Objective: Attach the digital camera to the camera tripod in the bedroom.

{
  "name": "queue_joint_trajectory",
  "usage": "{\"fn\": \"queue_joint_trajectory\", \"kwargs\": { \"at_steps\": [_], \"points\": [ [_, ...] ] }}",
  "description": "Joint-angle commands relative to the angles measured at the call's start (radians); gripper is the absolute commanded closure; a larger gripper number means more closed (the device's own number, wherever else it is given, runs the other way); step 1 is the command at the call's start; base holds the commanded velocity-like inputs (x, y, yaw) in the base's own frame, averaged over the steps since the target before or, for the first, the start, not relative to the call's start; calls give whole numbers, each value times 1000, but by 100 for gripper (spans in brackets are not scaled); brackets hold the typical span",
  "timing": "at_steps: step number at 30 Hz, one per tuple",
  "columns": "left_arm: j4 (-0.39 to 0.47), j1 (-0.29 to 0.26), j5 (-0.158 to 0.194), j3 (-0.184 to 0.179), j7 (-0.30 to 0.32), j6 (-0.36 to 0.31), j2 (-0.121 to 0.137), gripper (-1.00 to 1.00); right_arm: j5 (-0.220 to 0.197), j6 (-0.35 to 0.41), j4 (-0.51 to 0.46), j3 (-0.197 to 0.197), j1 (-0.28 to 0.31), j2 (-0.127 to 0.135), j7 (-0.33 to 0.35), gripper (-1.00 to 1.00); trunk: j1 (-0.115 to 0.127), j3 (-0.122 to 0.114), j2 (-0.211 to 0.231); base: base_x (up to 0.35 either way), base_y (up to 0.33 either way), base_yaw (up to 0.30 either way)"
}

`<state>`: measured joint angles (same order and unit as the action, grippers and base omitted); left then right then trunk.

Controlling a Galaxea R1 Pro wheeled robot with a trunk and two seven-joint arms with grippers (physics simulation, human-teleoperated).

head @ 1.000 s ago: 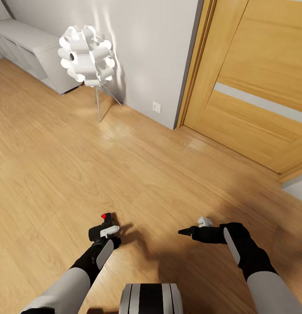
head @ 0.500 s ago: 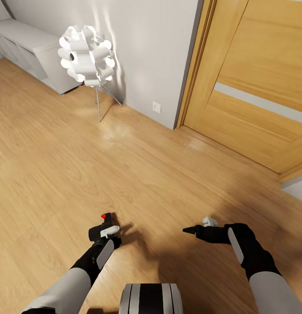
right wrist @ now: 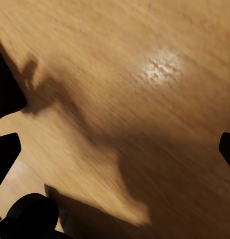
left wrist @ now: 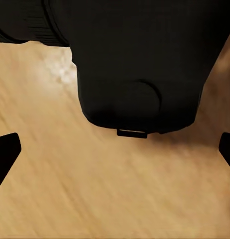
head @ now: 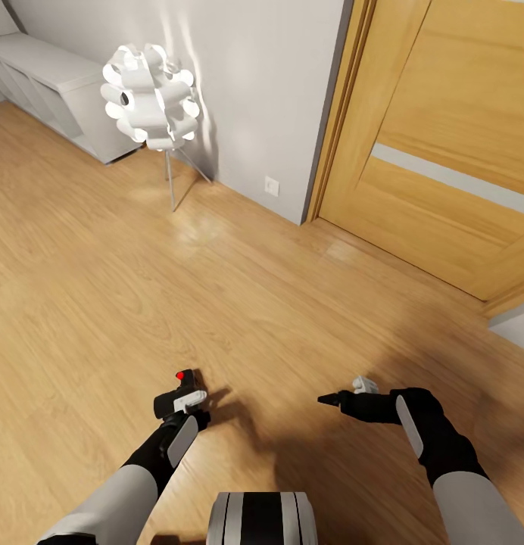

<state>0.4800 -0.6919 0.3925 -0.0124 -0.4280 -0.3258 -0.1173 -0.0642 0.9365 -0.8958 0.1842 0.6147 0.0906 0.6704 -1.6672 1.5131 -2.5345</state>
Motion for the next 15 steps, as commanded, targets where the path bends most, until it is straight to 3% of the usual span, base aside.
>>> {"fn": "queue_joint_trajectory", "kwargs": {
  "at_steps": [1, 15],
  "points": [
    [3, 0, 6, -1, -6, -4, 0, -100, -6, 7, 0, 1, 0, 0, -1, -100, 0, 1, 0, 0, 0, 0],
    [9, 0, 6, -1, -9, -4, 1, -100, -6, 1, 0, 1, 0, 0, -1, -100, 0, 1, 0, 21, 0, 0]
  ]
}}
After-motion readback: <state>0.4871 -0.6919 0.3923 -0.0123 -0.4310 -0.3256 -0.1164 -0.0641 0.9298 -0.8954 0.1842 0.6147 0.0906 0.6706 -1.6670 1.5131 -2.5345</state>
